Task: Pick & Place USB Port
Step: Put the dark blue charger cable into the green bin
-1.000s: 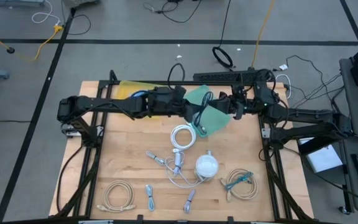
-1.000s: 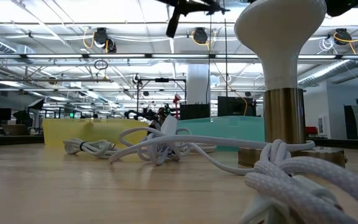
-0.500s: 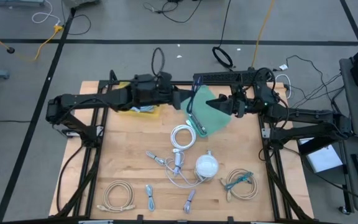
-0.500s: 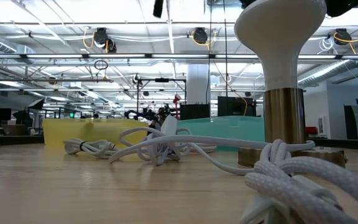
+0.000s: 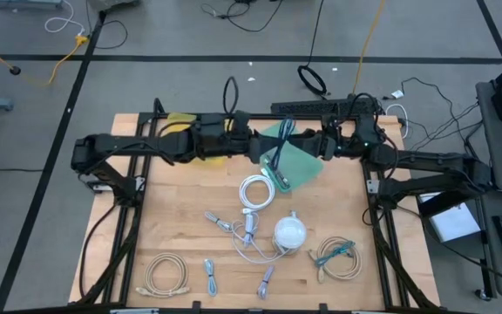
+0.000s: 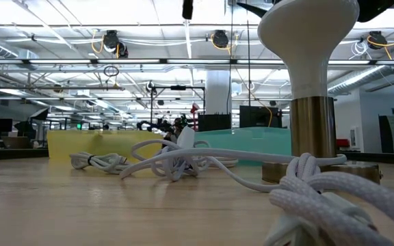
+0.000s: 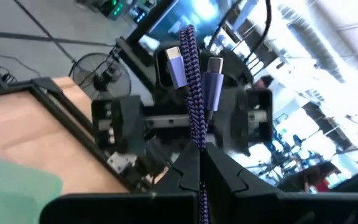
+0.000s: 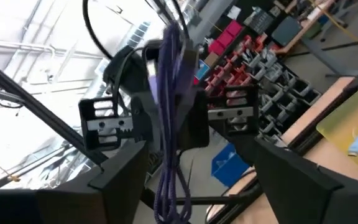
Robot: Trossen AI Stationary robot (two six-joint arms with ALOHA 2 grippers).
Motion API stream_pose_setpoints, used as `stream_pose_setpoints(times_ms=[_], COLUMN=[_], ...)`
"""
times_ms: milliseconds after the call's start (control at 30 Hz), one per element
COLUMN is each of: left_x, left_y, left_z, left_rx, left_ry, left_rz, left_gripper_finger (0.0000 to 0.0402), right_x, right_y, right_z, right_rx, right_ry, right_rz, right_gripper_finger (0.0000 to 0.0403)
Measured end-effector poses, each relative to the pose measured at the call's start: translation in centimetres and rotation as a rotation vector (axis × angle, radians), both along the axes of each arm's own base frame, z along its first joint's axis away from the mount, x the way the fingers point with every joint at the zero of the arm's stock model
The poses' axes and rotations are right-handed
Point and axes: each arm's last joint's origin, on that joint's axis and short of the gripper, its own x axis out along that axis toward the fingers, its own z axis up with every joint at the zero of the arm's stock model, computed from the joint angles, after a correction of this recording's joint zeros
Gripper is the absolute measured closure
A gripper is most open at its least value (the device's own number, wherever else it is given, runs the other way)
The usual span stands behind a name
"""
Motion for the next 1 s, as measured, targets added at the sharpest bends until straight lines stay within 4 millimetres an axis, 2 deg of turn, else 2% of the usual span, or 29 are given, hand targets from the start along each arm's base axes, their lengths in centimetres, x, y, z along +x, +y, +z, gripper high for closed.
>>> stream_pose_setpoints(times_ms=[233, 467, 600, 767, 900, 1000], left_x=[1.0, 1.5, 1.4, 1.4, 1.4, 1.0], left_y=[0.8, 1.1, 1.1, 1.3, 1.1, 1.2], left_z=[-1.5, -1.9, -1.8, -1.5, -1.7, -1.7], left_rx=[-0.023, -0.044, -0.042, -0.042, -0.054, -0.084], left_ry=[0.048, 0.033, 0.026, 0.004, 0.022, 0.053], left_rz=[-0.02, -0.045, -0.047, -0.089, -0.163, -0.254], left_gripper_finger=[0.0398, 0.0398, 0.0398, 0.0397, 0.0374, 0.0356], right_x=[0.2, 0.2, 0.2, 0.3, 0.2, 0.3], right_y=[0.0, 0.0, 0.0, 0.0, -0.2, -0.5], right_z=[0.2, 0.2, 0.0, -0.1, -0.4, -1.3], right_rx=[-0.01, -0.01, -0.004, -0.025, -0.015, 0.012], right_ry=[-0.039, -0.035, -0.014, 0.0, 0.024, 0.123], right_rz=[0.006, 0.008, 0.009, 0.005, 0.005, 0.011], right_gripper_finger=[0.0141, 0.0166, 0.0229, 0.0372, 0.0384, 0.0397])
